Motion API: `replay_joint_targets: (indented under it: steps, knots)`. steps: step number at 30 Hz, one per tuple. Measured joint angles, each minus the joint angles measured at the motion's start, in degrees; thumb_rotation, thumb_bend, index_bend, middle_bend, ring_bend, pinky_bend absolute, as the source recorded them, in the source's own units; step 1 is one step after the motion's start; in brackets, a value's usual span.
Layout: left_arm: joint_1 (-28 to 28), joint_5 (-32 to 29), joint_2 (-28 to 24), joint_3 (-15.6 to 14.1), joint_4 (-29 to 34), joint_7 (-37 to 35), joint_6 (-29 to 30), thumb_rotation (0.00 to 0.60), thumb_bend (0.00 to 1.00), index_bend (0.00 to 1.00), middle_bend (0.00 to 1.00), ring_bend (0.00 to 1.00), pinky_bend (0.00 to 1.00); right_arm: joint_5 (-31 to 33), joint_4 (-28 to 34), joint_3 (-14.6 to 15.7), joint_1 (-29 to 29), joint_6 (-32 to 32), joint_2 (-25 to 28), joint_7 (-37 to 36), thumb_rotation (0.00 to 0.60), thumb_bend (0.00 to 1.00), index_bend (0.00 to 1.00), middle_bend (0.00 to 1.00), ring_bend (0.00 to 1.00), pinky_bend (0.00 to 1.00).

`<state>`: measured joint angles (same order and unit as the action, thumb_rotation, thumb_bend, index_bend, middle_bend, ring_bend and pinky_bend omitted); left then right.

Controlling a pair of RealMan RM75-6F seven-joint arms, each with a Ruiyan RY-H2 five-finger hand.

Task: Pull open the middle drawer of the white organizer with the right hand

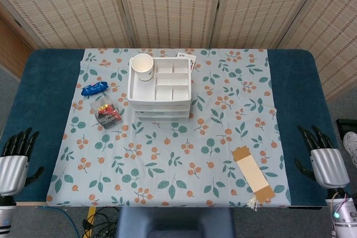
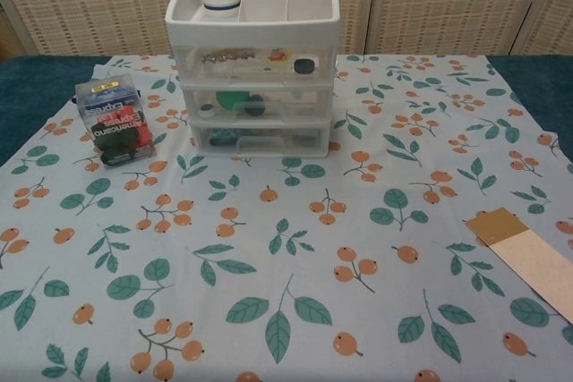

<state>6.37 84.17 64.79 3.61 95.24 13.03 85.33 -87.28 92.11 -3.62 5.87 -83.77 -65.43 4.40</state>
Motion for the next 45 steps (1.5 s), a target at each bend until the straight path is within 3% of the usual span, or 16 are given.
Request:
replay_joint_targets:
  steps: [14,18,24,35,45]
  knots:
    - [0.45,1.42,-0.18,-0.76,1.15,0.66,-0.59,0.600,0.22,0.03,0.00,0.00,0.08,-2.54,4.30,-0.34,6.48,7.86,-2.36,-0.58,0.600,0.33,0.02,0.43,0.41,0.49]
    - [0.55,1.50,0.00,-0.75,1.10,0.64,-0.62,0.600,0.22,0.03,0.00,0.00,0.08,-1.36,6.06,-1.14,9.00,11.45,-3.52,-1.85,0.600,0.34,0.02,0.55,0.51,0.66]
    - [0.73,1.54,-0.40,-0.80,1.37,0.89,-0.92,0.600,0.22,0.03,0.00,0.00,0.08,1.63,7.16,-2.84,13.56,18.40,-5.66,-9.41,0.600,0.37,0.02,0.74,0.68,0.82]
    - [0.78,1.41,-0.89,-0.81,2.06,1.17,-0.93,0.600,0.22,0.03,0.00,0.00,0.08,7.48,3.70,-7.34,24.49,33.05,-12.28,-24.81,0.600,0.48,0.02,0.87,0.87,0.95]
    - [1.00,0.99,-1.09,-0.74,2.28,1.10,-1.43,0.600,0.22,0.03,0.00,0.00,0.08,9.38,-2.52,-11.13,32.48,42.47,-18.70,-43.31,0.600,0.52,0.00,0.88,0.90,0.97]
